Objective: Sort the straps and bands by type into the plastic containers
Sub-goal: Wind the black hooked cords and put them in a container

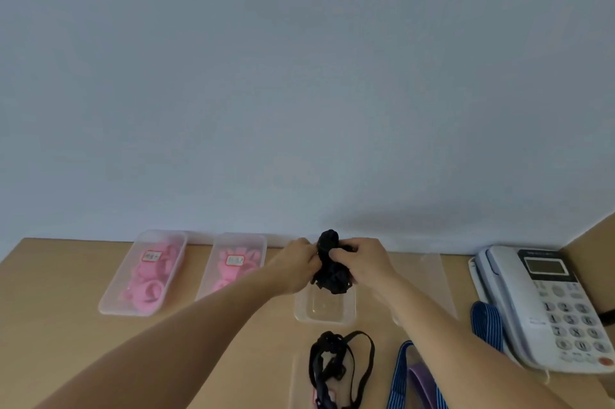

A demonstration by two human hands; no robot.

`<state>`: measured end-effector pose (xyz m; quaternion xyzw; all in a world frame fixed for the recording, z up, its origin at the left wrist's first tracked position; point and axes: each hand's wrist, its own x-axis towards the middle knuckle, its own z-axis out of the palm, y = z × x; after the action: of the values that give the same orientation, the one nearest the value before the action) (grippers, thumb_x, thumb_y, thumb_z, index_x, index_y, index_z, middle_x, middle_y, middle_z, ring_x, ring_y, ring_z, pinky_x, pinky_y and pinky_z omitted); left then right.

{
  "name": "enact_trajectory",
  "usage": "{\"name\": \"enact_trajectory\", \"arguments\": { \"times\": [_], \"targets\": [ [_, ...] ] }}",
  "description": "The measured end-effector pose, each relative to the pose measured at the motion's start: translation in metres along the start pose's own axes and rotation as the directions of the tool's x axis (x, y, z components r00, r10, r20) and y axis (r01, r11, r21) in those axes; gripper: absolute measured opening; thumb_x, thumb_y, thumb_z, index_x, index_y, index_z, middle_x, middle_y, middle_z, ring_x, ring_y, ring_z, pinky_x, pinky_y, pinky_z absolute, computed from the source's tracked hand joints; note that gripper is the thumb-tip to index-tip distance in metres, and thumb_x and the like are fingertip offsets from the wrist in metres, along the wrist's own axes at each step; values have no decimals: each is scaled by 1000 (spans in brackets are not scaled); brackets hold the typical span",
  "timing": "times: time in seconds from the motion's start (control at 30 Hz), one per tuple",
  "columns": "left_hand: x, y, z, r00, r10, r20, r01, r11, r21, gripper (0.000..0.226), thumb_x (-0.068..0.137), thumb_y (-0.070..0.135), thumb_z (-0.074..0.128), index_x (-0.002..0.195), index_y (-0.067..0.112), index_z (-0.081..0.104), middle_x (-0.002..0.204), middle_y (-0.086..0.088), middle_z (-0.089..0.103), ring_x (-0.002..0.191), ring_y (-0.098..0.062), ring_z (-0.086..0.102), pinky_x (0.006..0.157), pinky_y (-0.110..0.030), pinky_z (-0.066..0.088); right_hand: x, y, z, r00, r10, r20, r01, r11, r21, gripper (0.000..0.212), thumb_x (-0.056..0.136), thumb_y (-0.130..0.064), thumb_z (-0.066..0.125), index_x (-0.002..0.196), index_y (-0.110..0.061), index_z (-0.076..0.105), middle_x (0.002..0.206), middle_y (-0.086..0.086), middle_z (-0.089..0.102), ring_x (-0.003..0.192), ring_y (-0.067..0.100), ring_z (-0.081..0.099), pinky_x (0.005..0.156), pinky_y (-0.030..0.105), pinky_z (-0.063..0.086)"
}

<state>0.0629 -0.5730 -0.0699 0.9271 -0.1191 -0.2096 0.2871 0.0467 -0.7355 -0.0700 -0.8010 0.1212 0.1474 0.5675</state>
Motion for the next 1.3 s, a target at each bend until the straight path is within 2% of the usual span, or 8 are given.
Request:
{"name": "enact_trajectory", "arguments": {
  "times": [0.1, 0.23, 0.4, 0.6, 0.73, 0.83, 1.03, 1.3],
  "targets": [
    [12, -8, 2, 998, -48, -31, 50, 995, 81, 27, 95, 19, 46, 70, 10, 52, 65, -1, 52, 58, -17, 49, 50, -25, 34, 18, 4, 9, 1000, 10, -22, -12, 992, -127, 11, 83, -20, 67, 86, -19, 77, 83, 6, 74, 72, 20, 66, 62, 31, 50],
    [29, -16, 10, 995, -89, -37, 93, 987, 131, 18, 83, 21, 55, 90, 10, 67, 80, -7, 70, 67, -22, 61, 57, -29, 46, 38, 16, 19, 999, 38, -35, -47, 951, -307, 20, 85, -22, 63, 86, -5, 73, 81, 13, 71, 64, 17, 57, 56, 27, 41],
    [45, -21, 16, 996, -36, 84, 17, 977, 214, 18, 79, 11, 53, 63, 15, 47, 59, 1, 54, 50, -11, 48, 40, -19, 30, 49, 27, 35, 997, -4, -72, -30, 885, -465, 18, 88, -22, 61, 77, -7, 64, 67, 2, 61, 57, 12, 53, 49, 25, 37],
    [44, -18, 23, 982, 47, 180, -109, 930, 350, 17, 84, 4, 55, 100, 4, 61, 89, -11, 66, 78, -27, 67, 57, -30, 48, 48, 29, 48, 999, -30, -46, -10, 723, -690, 13, 85, -12, 53, 74, -14, 58, 74, 5, 64, 64, 20, 59, 50, 28, 43],
    [42, -26, 26, 957, 284, 65, -267, 764, 587, 64, 84, 20, 60, 141, 8, 33, 122, -11, 49, 106, -28, 50, 79, -35, 45, 50, 26, 51, 998, -49, -36, 6, 676, -737, 13, 88, -15, 51, 83, -16, 62, 80, 2, 68, 69, 21, 62, 53, 29, 43],
    [45, -38, 23, 916, 387, 100, -350, 655, 670, 71, 81, 39, 60, 142, 11, 37, 132, -7, 42, 117, -27, 39, 93, -36, 38, 48, 26, 49, 998, -43, -42, 1, 721, -693, 5, 90, -22, 56, 87, -19, 54, 88, 2, 67, 78, 21, 63, 57, 27, 42],
    [46, -55, 25, 913, 389, 120, -362, 644, 674, 77, 78, 59, 57, 141, 16, 42, 137, 0, 46, 124, -24, 36, 102, -40, 31, 38, 29, 37, 999, -2, -41, -22, 827, -561, 48, 74, -40, 73, 112, -20, 51, 97, -5, 66, 85, 15, 64, 72, 33, 56],
    [41, -56, 31, 918, 388, 84, -342, 667, 662, 85, 82, 66, 44, 147, 13, 37, 144, -1, 44, 131, -25, 32, 107, -42, 26, 24, 31, 19, 990, -126, 60, 132, 700, -702, 35, 85, -14, 60, 119, -16, 54, 112, 2, 61, 101, 21, 60, 84, 37, 53]
  ]
}}
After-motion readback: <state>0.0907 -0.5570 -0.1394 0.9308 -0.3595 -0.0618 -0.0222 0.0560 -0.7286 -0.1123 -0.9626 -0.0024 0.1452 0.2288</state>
